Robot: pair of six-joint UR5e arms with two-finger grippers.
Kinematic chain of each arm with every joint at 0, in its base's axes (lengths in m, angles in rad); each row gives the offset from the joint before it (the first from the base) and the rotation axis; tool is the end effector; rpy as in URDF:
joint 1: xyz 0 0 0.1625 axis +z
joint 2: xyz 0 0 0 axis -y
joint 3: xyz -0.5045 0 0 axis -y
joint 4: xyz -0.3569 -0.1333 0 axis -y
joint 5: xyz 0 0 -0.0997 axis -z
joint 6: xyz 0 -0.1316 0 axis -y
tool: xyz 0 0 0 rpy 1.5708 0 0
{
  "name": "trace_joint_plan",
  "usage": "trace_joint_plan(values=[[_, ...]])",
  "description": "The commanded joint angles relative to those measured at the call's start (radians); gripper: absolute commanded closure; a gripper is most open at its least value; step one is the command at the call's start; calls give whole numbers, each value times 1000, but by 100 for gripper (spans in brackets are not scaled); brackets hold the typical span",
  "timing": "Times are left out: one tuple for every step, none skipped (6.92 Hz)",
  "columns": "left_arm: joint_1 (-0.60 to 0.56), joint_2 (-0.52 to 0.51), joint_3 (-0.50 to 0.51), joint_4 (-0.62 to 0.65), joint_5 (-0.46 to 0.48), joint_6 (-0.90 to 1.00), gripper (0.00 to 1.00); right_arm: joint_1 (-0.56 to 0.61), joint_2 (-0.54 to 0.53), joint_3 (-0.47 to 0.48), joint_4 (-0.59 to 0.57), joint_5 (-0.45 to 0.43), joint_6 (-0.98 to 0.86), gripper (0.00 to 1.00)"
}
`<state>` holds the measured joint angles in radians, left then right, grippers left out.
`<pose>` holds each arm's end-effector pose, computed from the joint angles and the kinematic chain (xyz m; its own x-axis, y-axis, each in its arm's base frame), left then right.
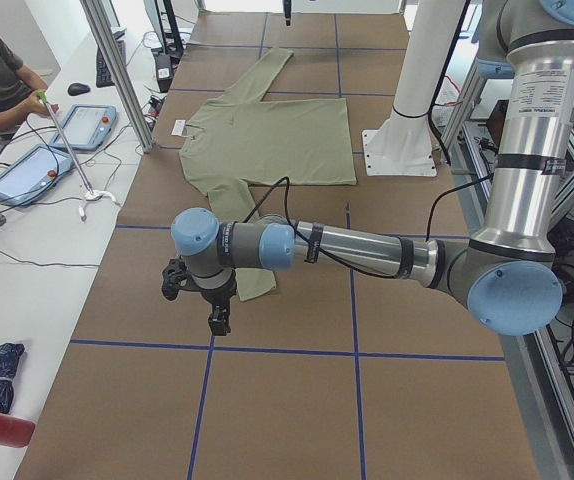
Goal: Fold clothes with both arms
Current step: 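Move the right gripper toward the cuff of the sleeve nearest it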
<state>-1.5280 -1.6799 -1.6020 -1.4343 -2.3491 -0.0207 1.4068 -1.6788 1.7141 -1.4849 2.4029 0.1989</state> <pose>-0.0191 -0.5097 0.7074 0.7121 0.0125 -0.7020 -0.0280 0.9995 -0.0107 -0.0317 -0.4123 0.7274 0.6689 -0.0007 0.7433 0.0305 0.9992 -0.0265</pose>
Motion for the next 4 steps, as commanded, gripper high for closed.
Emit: trace_joint_plan(values=[[-6, -33, 1, 3, -33, -7, 0, 0, 1, 2, 0, 2, 2, 0], [-6, -34, -7, 6, -36, -5, 0, 0, 2, 4, 0, 2, 2, 0], [-3, -38, 2, 5, -27, -5, 0, 0, 5, 4, 0, 2, 2, 0], [-6, -32, -13, 2, -41, -11, 0, 0, 5, 7, 0, 4, 2, 0]])
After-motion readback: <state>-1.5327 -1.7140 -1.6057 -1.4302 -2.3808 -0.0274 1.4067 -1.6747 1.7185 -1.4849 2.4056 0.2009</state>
